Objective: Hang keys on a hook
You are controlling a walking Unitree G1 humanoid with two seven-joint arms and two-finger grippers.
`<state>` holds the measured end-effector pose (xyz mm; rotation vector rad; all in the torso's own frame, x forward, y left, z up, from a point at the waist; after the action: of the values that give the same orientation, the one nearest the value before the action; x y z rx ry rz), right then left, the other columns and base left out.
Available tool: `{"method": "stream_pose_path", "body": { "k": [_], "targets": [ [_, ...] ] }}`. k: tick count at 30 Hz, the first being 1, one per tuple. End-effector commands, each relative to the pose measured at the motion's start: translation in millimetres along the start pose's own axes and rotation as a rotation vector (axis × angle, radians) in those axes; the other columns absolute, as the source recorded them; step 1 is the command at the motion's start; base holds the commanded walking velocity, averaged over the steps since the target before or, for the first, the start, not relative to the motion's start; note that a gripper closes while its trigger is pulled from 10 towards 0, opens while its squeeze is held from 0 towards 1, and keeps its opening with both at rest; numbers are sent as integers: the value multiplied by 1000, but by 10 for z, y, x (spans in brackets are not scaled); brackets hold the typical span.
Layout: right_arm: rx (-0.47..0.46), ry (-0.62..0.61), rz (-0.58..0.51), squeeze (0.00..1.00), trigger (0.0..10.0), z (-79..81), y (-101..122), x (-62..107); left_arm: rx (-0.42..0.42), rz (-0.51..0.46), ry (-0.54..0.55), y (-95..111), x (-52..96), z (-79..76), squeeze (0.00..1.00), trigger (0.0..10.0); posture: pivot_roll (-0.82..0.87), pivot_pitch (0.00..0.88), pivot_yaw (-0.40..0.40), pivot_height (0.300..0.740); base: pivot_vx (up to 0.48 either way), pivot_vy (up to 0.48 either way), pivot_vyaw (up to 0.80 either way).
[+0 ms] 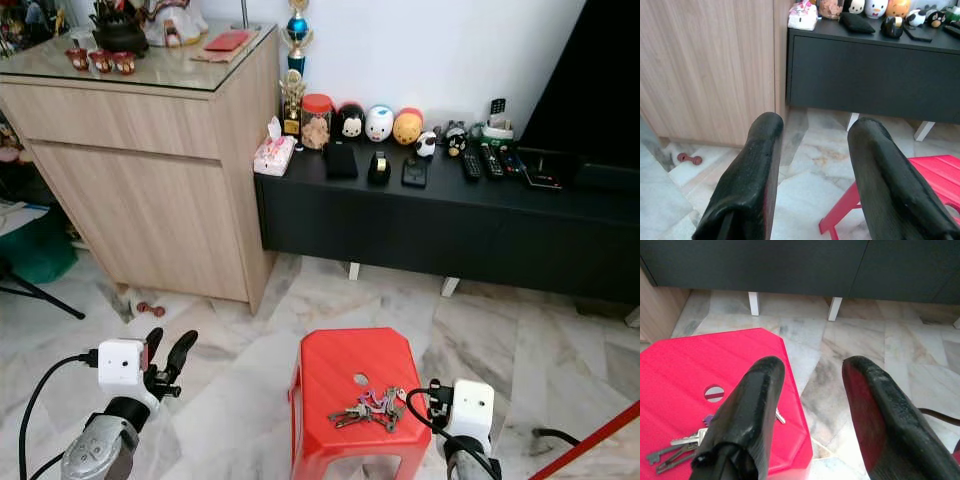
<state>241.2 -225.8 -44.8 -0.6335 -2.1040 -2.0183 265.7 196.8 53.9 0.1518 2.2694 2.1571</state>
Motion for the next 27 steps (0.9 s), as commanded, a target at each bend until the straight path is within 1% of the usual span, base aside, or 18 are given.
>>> {"method": "stream_pose_path", "body": {
  "k": [1, 3, 11, 16, 19, 20, 22, 24, 27],
  "targets": [
    [12, 1, 1, 0, 10000, -20, 10, -6, 9, -13, -3, 41, -5, -19, 0, 10000, 169, 0, -62, 662, 0, 0, 0],
    [30, -1, -2, 0, 10000, -41, 11, -1, 8, -13, -5, 43, -8, -27, 0, 10000, 169, 0, -65, 657, 0, 0, 0],
    [36, 5, 2, 0, 10000, -69, -1, 10, 7, -14, -5, 43, -13, -50, 0, 10000, 169, 0, -73, 657, 0, 0, 0],
    [40, 9, 6, 0, 10000, -63, -3, 6, 0, -22, 3, 67, -40, -19, 0, 10000, 168, 0, -75, 657, 0, 0, 0],
    [47, 7, 37, 0, 10000, -61, -30, -9, -5, -27, 0, 87, -62, -20, 0, 10000, 169, 0, -73, 657, 0, 0, 0],
    [40, 4, 42, 0, 10000, -59, -36, -13, -5, -31, 0, 100, -72, -18, 0, 10000, 166, 0, -70, 647, 0, 0, 0],
    [40, 4, 42, 0, 10000, -58, -35, -14, -5, -31, 0, 103, -75, -17, 0, 10000, 166, 0, -70, 642, 0, 0, 0],
    [38, 18, 9, 0, 10000, -41, 4, -9, -3, -34, -10, 114, -83, -32, 0, 10000, 166, 0, -68, 627, 0, 0, 0],
    [35, 20, 2, 0, 10000, -38, 12, -8, 0, -32, -20, 113, -84, -52, 0, 10000, 166, 0, -67, 627, 0, 0, 0]
  ]
}}
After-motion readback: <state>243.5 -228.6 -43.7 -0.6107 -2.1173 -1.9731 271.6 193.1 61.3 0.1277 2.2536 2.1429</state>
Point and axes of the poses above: a point about 5 cm out from each wrist's last joint towards the gripper, its own x axis pointing back from the gripper into the wrist, its own y axis along the axis of the wrist's last joint, z = x × y, the point moved 3 cm from there along -x, pointing out of the wrist towards the gripper, and after that the axes turned 3 degrees about x, right-handed, at the moved point
